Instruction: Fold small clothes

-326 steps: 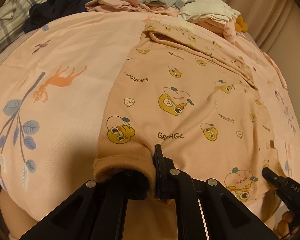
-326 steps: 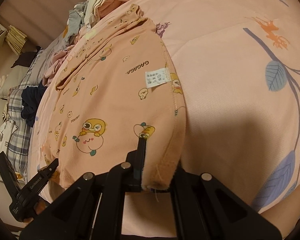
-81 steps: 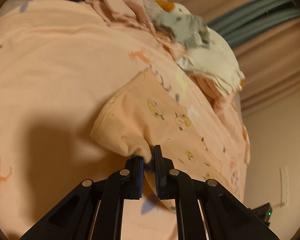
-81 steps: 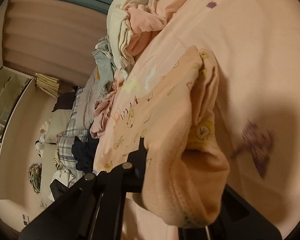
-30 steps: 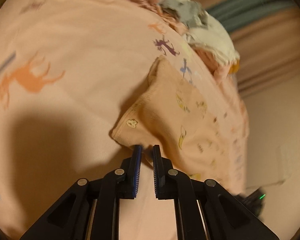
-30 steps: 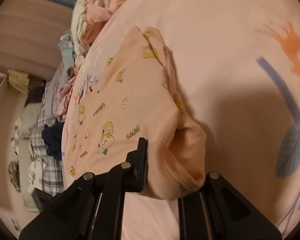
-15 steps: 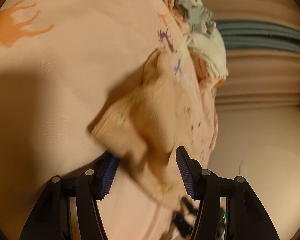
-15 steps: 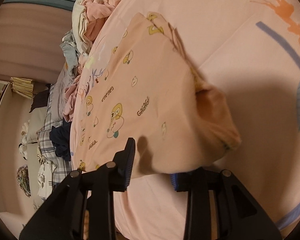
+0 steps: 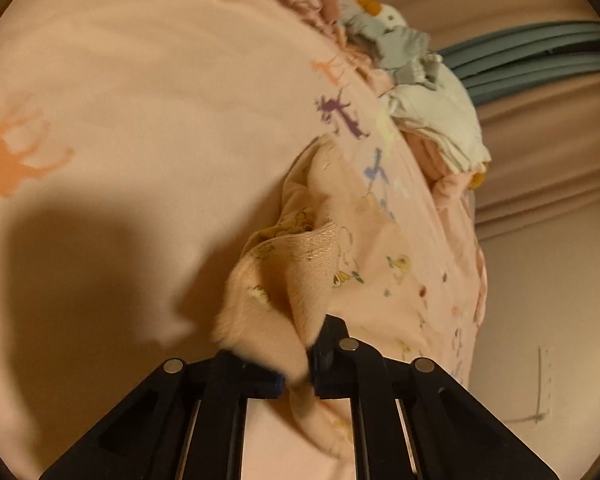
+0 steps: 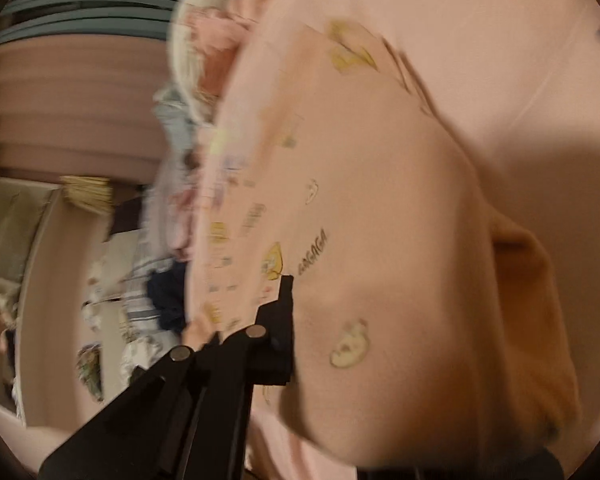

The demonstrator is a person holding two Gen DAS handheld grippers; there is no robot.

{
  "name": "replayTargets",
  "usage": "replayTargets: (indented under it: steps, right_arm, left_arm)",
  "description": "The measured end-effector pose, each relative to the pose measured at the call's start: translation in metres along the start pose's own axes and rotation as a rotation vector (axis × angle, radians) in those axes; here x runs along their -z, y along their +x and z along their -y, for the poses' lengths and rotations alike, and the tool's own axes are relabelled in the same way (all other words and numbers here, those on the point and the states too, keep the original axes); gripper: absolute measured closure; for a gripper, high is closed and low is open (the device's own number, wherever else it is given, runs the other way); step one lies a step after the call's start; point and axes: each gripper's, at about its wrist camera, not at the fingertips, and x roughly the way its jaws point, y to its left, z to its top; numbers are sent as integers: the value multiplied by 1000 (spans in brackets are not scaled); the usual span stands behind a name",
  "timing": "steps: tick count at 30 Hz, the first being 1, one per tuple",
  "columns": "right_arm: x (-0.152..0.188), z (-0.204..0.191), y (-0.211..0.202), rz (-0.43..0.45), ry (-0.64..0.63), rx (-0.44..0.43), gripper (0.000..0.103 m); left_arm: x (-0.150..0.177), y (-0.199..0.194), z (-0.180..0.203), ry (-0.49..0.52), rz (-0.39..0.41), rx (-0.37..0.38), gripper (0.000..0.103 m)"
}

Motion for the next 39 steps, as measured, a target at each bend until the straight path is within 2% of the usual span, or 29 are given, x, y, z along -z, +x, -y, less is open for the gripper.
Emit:
replayTargets:
  steps: [2,4,8,12,16,20,22,24,26,28,30,31,32,35,37,39]
  right_arm:
    - [1,-1,-20,23,18,-59,98]
    - [5,-8,-37,38,-27,-56,98]
    - [12,-14,-55,81,-100,123,98]
    - [16,-12,-65,118,-125,204,98]
    - [16,-9,-69,146,-149,343,98]
    - [29,-21,-70,156,-243,440,98]
    - [31,-21,-80,170,-246,463,98]
    - [34,-23,-91,200,-239,480,97]
    - [41,-29,-102,193,-250,468,93]
    - [52,-38,-99,136,-260,362,91]
    - [63,-45,-85,81,-243,260,70]
    - [72,-49,-67,27,-239,219,66]
    - [78,-52,-50,-28,-245,203,65]
    - [97,-53,16,-177,-215,177,65]
    - [102,-51,53,-246,-192,143,67]
    - [101,-48,77,-243,-171,171,70]
  left_arm:
    - [5,-16,-1,13,5,24,95]
    - [9,-23,2,27,-3,45,95]
    - [17,-23,0,63,-46,31,95]
    - [23,-28,-11,49,-72,32,95]
    - [24,-33,-14,80,-80,-27,95]
    - [24,-59,-13,156,9,-99,98]
    - [24,-69,-8,228,25,-167,98]
    - [26,-75,-9,248,27,-190,98]
    - [25,-81,-14,233,22,-155,98]
    - [24,-85,-20,195,24,-130,98]
    - [23,-87,-25,161,26,-109,98]
    - [22,-88,-28,148,17,-90,98]
    - [22,-88,-29,141,8,-84,97]
    - [23,-87,-34,117,-50,-93,82]
    - [25,-88,-35,125,-64,-89,82]
    - [27,-90,-34,147,-64,-81,82]
